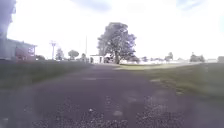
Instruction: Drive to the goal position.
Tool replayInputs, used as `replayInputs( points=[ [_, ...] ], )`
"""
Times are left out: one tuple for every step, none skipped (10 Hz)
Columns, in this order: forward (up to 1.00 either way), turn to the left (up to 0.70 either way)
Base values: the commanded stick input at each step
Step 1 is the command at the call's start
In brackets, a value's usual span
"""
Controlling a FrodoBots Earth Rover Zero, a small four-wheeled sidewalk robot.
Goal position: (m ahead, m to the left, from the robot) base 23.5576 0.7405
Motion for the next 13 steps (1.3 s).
replayInputs(
  points=[
    [0.70,-0.13],
    [0.70,-0.13],
    [0.70,-0.08],
    [0.70,-0.04],
    [0.70,0.00],
    [0.70,0.00],
    [0.70,0.00],
    [0.70,0.00],
    [0.70,0.00],
    [0.70,0.00],
    [0.70,-0.07],
    [0.70,-0.10],
    [0.70,-0.16]
  ],
)
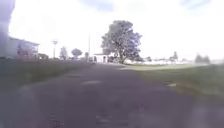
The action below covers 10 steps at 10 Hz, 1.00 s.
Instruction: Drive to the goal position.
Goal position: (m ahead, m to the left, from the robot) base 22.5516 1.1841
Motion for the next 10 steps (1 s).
replayInputs(
  points=[
    [0.70,-0.15],
    [0.70,0.00],
    [0.70,0.00],
    [0.70,0.00],
    [0.70,0.00],
    [0.70,0.00],
    [0.70,0.00],
    [0.70,0.00],
    [0.70,0.00],
    [0.70,0.00]
  ],
)
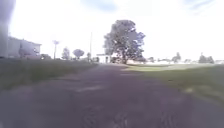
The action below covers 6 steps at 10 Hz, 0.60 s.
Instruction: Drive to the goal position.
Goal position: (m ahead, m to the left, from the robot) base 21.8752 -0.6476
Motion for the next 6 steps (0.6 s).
replayInputs(
  points=[
    [0.70,0.00],
    [0.70,-0.23],
    [0.70,-0.23],
    [0.70,-0.23],
    [0.70,-0.23],
    [0.70,-0.22]
  ],
)
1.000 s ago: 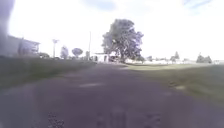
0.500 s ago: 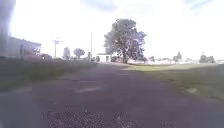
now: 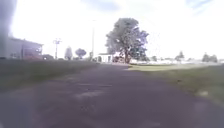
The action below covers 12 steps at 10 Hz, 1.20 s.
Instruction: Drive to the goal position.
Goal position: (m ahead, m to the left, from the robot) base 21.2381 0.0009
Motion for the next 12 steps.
replayInputs(
  points=[
    [0.70,-0.22],
    [0.70,-0.22],
    [0.70,-0.22],
    [0.70,-0.21],
    [0.70,-0.21],
    [0.70,-0.21],
    [0.70,-0.21],
    [0.70,-0.21],
    [0.70,-0.21],
    [0.70,-0.21],
    [0.70,-0.21],
    [0.70,-0.21]
  ],
)
